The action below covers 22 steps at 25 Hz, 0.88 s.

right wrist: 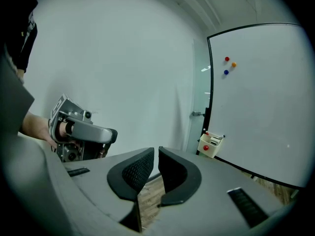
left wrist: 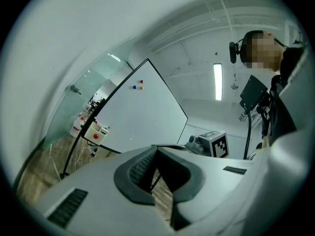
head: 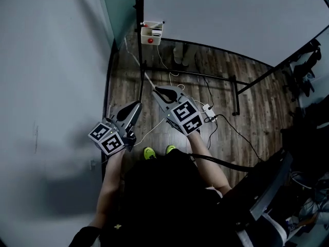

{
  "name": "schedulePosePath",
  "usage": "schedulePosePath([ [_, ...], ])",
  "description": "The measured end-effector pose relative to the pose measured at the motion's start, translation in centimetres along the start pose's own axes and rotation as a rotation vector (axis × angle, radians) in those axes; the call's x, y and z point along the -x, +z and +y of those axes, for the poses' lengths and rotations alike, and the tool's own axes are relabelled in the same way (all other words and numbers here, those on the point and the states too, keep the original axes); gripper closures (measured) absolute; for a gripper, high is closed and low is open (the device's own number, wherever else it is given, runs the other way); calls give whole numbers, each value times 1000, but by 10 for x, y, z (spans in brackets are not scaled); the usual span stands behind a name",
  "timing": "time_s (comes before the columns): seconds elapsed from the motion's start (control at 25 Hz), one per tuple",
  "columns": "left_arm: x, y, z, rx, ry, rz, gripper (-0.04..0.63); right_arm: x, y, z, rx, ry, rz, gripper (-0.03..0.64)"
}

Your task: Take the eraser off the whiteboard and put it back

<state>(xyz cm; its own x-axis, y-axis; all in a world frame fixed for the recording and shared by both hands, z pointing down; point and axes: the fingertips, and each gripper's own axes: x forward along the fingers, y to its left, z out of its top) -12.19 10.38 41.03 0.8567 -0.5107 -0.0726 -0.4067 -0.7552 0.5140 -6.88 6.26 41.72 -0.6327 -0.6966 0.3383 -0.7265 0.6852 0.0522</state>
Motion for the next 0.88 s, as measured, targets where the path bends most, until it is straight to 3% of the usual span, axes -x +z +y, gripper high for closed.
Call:
schedulePosePath([
  [0.16,-4,7,2,-13,29,-7,595,4,5,1,10,26,-17,603],
  [0.88,-21,4,-5,-17,33,7,595,12,11,-10,25,33,-22,603],
])
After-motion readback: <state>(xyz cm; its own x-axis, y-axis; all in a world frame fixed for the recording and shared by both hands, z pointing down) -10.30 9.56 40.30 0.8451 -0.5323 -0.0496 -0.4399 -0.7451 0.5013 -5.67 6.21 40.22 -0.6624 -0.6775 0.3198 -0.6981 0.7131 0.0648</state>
